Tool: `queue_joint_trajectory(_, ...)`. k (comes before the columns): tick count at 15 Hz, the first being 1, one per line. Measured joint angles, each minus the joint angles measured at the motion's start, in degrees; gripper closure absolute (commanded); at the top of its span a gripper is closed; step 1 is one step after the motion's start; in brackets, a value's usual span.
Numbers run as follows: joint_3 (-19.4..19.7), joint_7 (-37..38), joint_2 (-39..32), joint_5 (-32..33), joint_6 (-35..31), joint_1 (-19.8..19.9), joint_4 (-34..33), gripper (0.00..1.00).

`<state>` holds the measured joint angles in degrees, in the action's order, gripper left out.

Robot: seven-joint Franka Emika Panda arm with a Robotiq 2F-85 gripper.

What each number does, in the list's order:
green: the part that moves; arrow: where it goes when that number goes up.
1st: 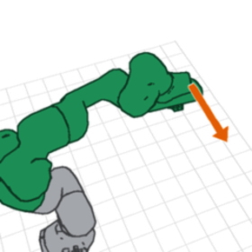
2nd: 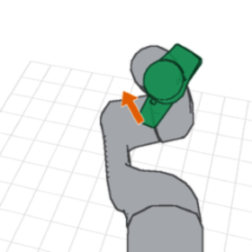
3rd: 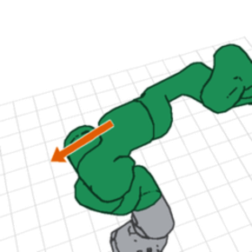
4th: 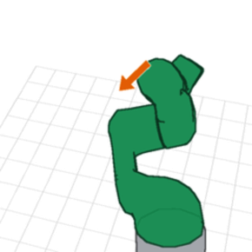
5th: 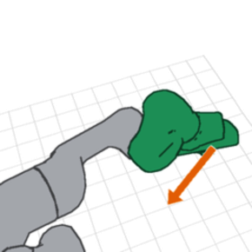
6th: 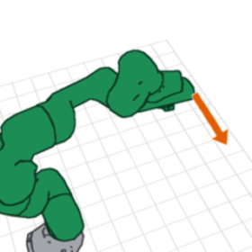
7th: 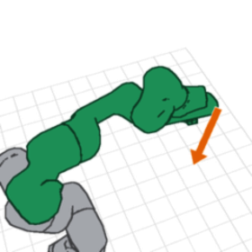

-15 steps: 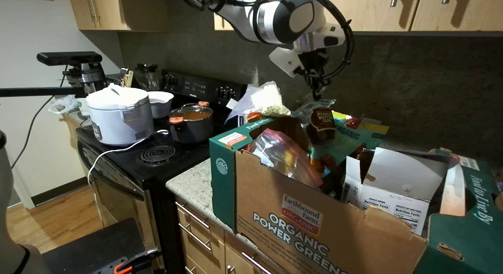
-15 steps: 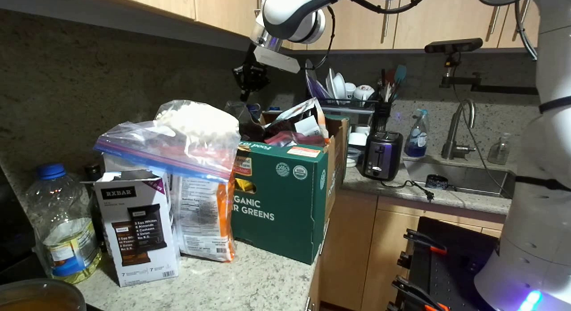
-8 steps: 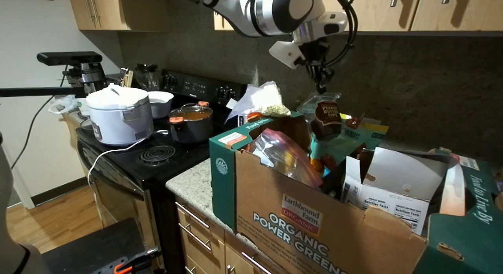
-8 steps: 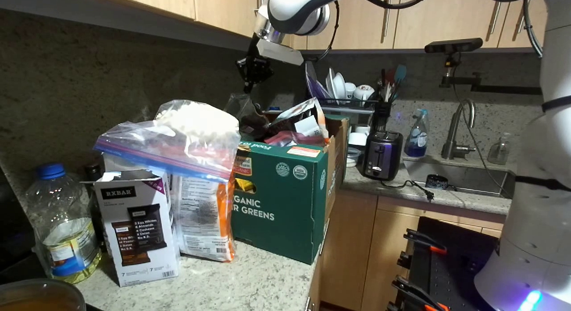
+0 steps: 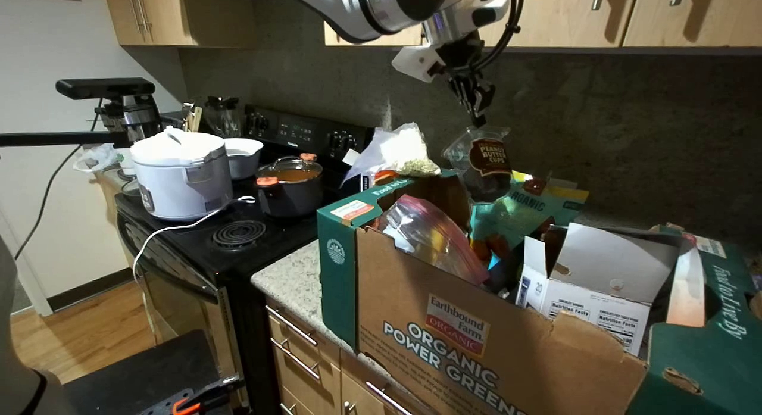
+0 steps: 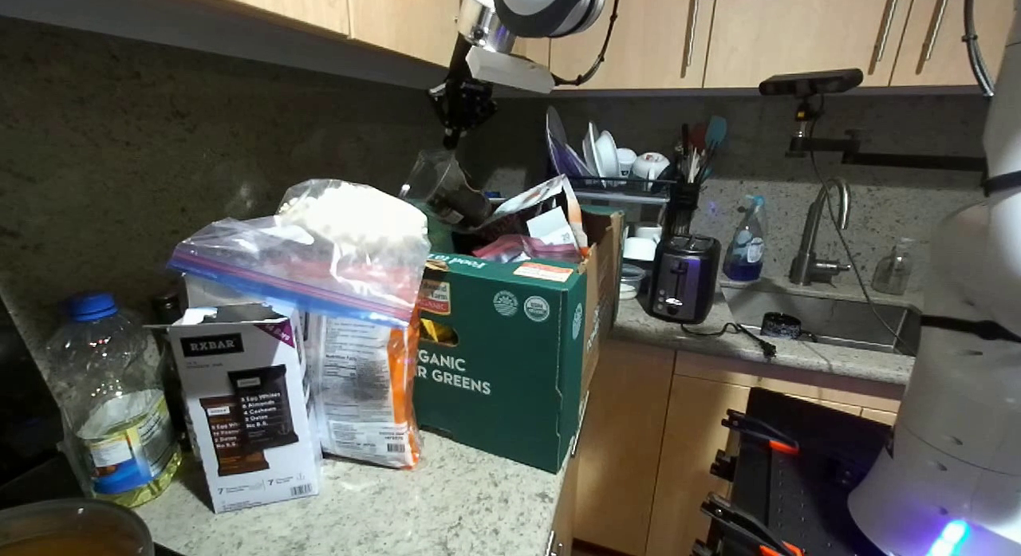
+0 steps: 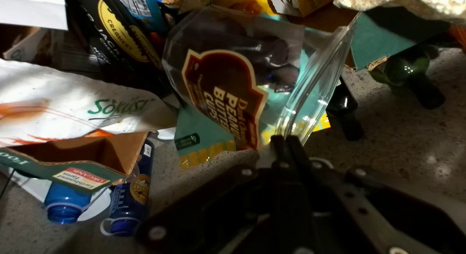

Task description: Pick up the popcorn bag and plastic container from the bag and put them on the countertop.

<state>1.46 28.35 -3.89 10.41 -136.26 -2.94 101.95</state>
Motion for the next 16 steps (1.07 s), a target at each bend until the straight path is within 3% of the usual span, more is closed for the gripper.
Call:
queue_joint_trajectory(9,-3.02,3.61,9.33,4.91,3.09,-0.31,6.07,0.99)
queue_joint_trajectory(16,-8.05,3.62,15.76,4.97,7.12,-0.36,9.73,0.99)
